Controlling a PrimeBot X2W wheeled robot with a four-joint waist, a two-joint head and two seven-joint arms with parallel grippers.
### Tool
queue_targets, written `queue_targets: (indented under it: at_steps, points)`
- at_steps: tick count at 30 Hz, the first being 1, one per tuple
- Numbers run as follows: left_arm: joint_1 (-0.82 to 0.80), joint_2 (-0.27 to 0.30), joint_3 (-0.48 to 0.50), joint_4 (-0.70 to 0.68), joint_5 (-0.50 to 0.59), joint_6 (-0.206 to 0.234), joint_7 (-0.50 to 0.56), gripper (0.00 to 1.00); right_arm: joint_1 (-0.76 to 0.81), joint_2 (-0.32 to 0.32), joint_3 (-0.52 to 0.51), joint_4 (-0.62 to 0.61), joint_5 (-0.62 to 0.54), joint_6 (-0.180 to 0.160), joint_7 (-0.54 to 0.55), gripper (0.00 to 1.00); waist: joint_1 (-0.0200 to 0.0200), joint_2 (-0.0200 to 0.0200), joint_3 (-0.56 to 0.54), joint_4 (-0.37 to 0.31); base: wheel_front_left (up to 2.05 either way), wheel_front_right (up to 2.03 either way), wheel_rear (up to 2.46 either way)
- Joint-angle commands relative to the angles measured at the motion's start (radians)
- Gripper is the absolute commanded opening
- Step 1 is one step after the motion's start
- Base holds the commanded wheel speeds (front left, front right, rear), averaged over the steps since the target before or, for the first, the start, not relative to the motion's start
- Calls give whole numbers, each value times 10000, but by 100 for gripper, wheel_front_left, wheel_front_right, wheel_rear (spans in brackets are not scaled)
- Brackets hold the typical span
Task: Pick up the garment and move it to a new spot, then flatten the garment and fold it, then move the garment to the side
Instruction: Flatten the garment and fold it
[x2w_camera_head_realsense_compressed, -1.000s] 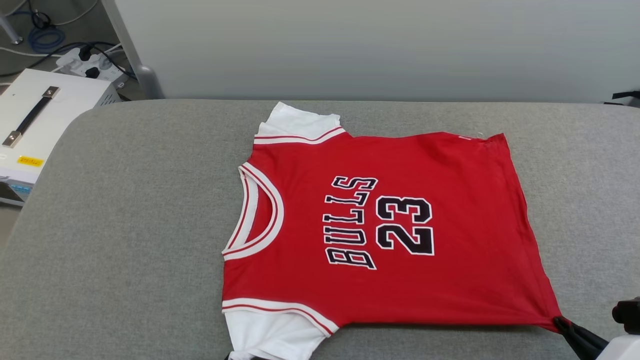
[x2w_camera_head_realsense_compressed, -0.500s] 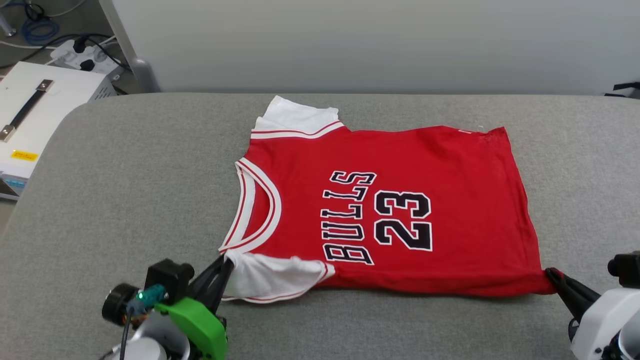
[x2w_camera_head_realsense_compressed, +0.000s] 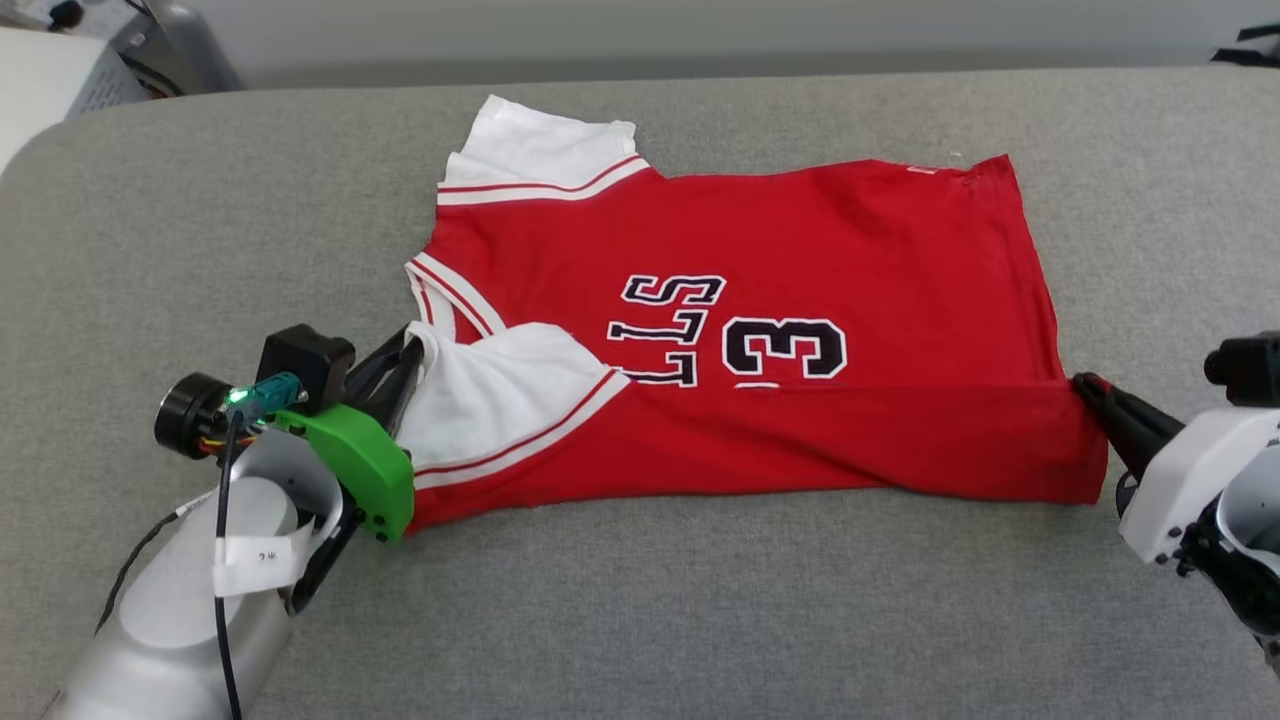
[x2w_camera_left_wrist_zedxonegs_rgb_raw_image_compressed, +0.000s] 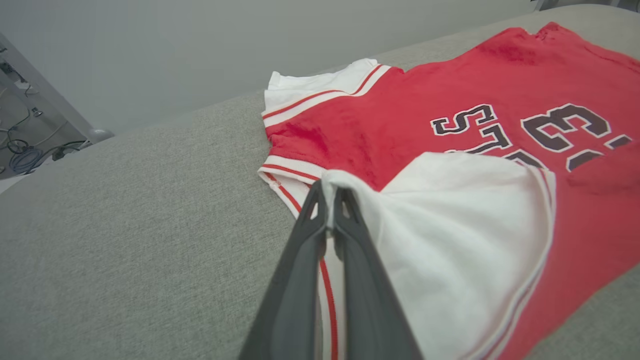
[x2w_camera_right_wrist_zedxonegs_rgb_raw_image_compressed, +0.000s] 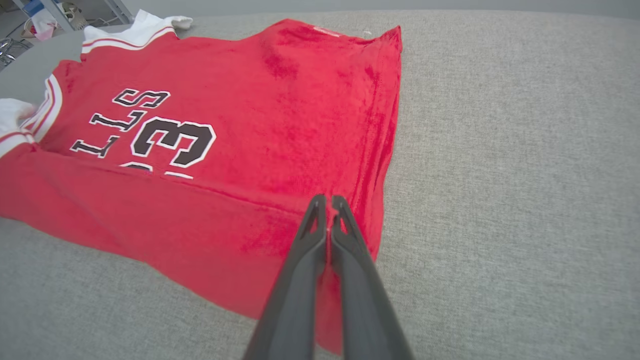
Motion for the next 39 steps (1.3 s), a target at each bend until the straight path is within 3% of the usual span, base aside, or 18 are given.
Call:
queue_targets:
  at_steps: [1,11,18,19,20,21,22,32,39]
  points:
    - [-377,-75,-85,291,0,-53,-137,0,-451,43,124,250,61,-6,-20,0,0,-1,562,-297,0,0,0]
    - [-1518,-352,-1202,2178,-423,-100,-495,0,-2233,256,1241,2173,121,-6,-380,0,0,-1,1272,-322,0,0,0]
    - [-1784,-542,-2073,2867,-995,-102,-736,0,-2668,388,2167,3176,389,-6,-802,0,0,-1,1251,-208,0,0,0]
    - [-1814,-566,-2166,2927,-1057,-102,-765,0,-2681,376,2200,3265,445,-6,-932,29,0,-1,1214,-178,0,0,0]
    - [-1848,-584,-2256,3000,-1138,-102,-801,9,-2695,360,2210,3356,505,-6,-1121,61,0,-1,1157,-141,0,0,0]
    - [-1904,-572,-2302,3056,-1150,-102,-836,49,-2701,338,2217,3392,538,-6,-1286,100,0,-1,1104,-110,0,0,0]
    - [-1960,-560,-2306,3111,-1196,-102,-873,100,-2698,306,2226,3397,566,-6,-1496,100,0,-1,1030,-84,0,0,0]
    - [-2287,369,-2212,2282,-1817,-103,-829,100,-1994,-421,1784,2210,791,-6,-2804,100,0,-1,228,114,0,0,0]
    - [-2537,1240,-2501,844,-3273,-103,1504,100,-1312,-539,1150,1353,510,-6,-2683,100,0,-1,-63,125,0,0,0]
